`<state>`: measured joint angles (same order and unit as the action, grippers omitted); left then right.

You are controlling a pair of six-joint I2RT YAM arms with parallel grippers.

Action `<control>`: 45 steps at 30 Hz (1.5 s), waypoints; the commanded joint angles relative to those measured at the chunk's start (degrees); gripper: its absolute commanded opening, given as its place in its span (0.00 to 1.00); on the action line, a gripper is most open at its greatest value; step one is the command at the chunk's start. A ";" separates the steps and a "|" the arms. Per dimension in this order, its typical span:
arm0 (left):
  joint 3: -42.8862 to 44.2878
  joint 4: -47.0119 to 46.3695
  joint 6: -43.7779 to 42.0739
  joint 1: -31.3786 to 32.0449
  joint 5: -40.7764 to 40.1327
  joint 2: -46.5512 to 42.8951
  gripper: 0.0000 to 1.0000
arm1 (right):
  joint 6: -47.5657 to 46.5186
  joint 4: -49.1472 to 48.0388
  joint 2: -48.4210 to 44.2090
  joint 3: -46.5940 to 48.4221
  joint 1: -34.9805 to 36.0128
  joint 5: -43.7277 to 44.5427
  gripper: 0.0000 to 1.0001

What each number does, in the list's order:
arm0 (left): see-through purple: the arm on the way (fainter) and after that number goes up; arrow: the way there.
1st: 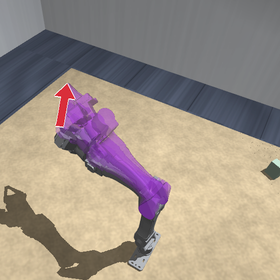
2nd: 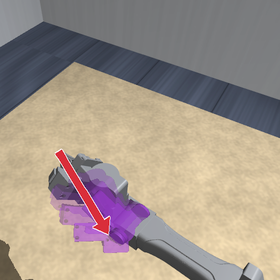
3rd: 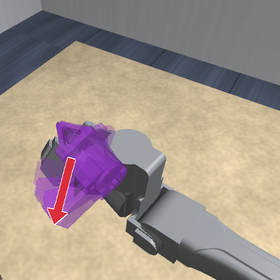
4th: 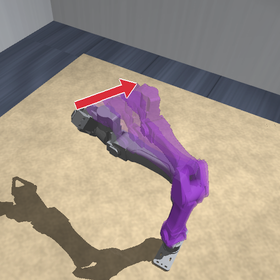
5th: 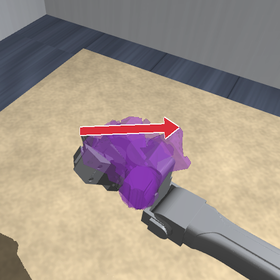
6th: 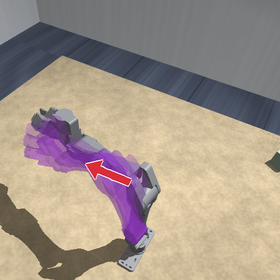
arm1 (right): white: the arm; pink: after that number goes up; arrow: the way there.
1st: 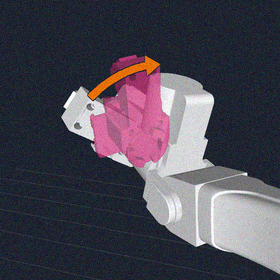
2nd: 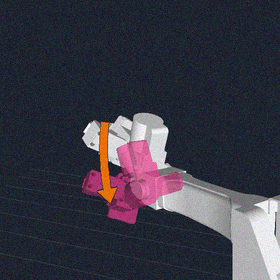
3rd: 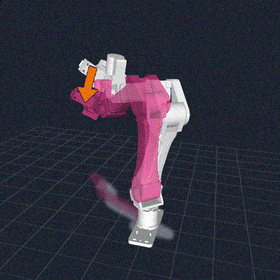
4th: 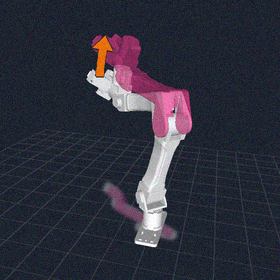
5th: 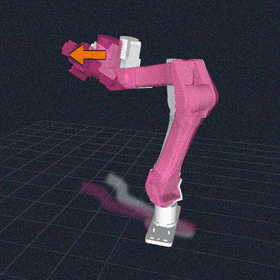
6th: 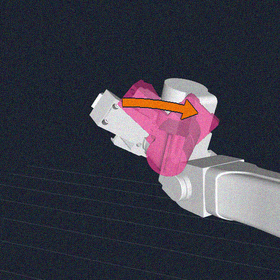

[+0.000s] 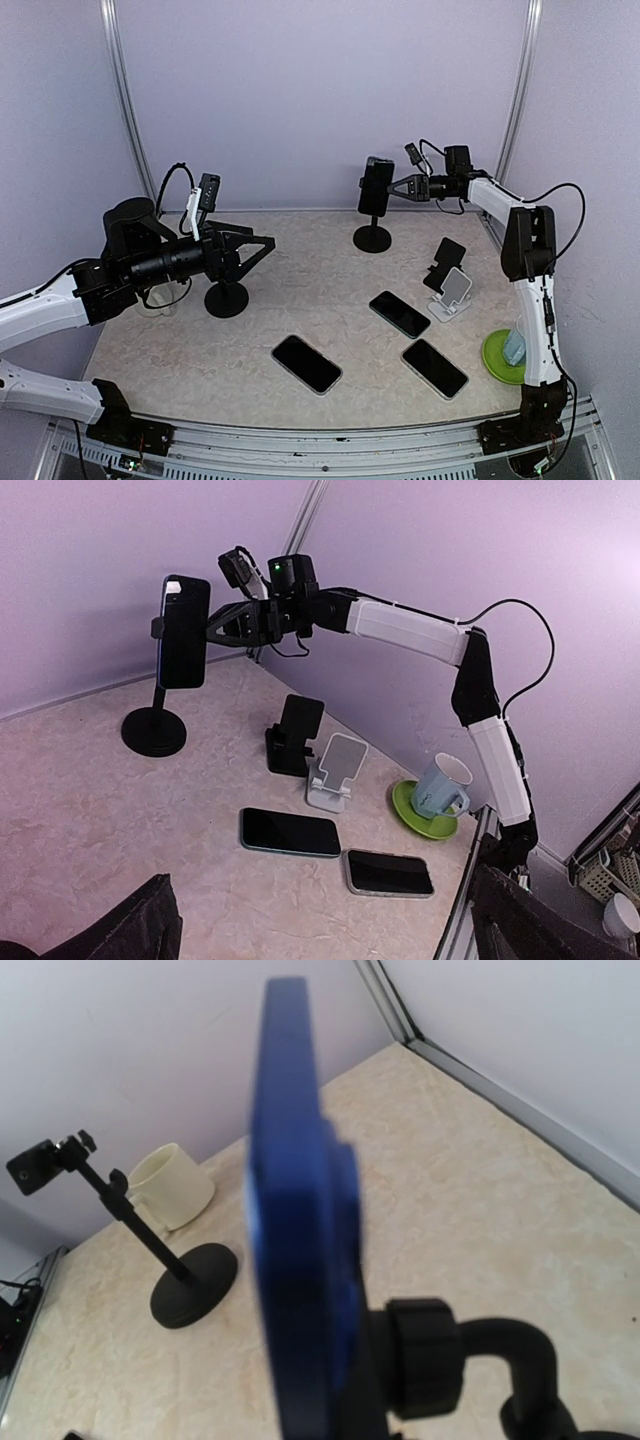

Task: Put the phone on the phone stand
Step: Place the phone stand with the phone at the corner of the board.

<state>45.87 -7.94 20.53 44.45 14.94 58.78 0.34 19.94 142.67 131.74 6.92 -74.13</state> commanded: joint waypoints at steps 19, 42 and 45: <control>-0.93 -0.83 -0.06 0.91 -0.65 0.23 0.99 | -2.46 -1.70 -1.58 2.11 -0.68 -0.45 0.37; -2.42 -0.85 -1.99 -1.48 -1.62 -2.21 0.99 | -3.85 0.48 -17.16 -14.88 -0.68 18.75 1.00; -3.28 -0.31 -1.89 -2.30 -1.83 -3.59 0.99 | -2.88 -1.56 -20.97 -20.72 -0.68 21.41 1.00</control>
<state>43.88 -7.68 19.20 43.29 13.26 57.39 -3.51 20.64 127.20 116.99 6.72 -57.93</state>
